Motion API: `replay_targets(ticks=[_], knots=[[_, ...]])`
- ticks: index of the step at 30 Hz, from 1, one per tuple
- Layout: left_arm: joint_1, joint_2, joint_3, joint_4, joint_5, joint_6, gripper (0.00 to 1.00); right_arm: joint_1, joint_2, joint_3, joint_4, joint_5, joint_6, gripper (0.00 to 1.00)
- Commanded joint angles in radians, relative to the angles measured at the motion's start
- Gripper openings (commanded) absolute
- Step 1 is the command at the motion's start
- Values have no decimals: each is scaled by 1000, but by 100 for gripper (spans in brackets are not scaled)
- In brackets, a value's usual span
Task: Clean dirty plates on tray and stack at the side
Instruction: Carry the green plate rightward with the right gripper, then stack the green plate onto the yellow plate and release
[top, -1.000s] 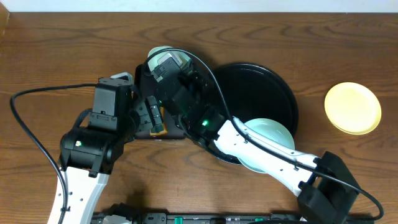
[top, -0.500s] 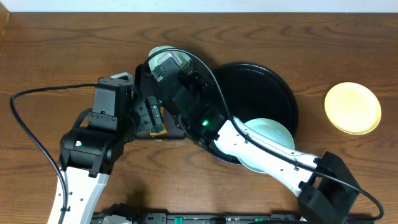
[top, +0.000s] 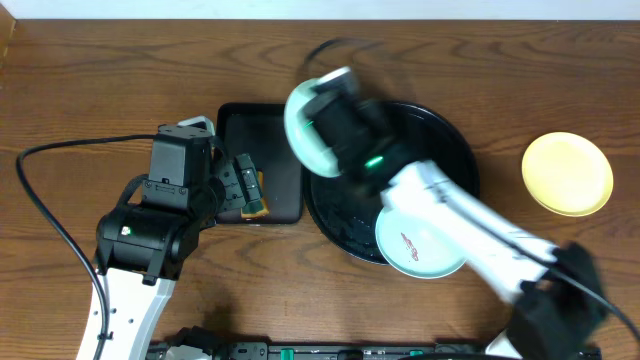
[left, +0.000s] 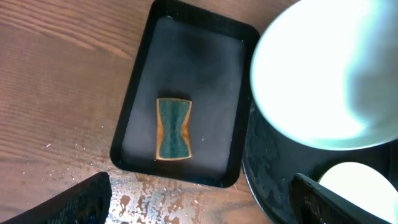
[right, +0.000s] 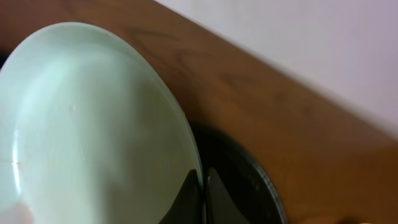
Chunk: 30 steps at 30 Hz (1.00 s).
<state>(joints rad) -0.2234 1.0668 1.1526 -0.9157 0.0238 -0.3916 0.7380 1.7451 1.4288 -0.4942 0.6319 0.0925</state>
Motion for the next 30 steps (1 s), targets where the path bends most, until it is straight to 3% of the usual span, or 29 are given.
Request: replay_targets(ticks=[1,7,10,16,22,27,28,30], knots=[[4,0,16,-1,-2,6,91,-230,-190,15,-40,-423,217,1],[4,0,16,-1,-2,6,92,-716,-253,14,-220,-868,304,1],[4,0,16,-1,-2,6,92,-949,-225,2,-306,-894,302,1],[4,0,16,-1,-2,6,92,-1281,-135,-59,-333,-876,235,1],[4,0,16,-1,-2,6,92,-1478,-14,-116,-303,-820,253,1],[4,1,16,-1,-2,6,92,-1519,47,-121,-290,-828,217,1],[4,1,16,-1,-2,6,92,-1516,50,-121,-286,-840,183,4],[4,2,16,-1,-2,6,92,-1503,46,-121,-285,-842,175,30]])
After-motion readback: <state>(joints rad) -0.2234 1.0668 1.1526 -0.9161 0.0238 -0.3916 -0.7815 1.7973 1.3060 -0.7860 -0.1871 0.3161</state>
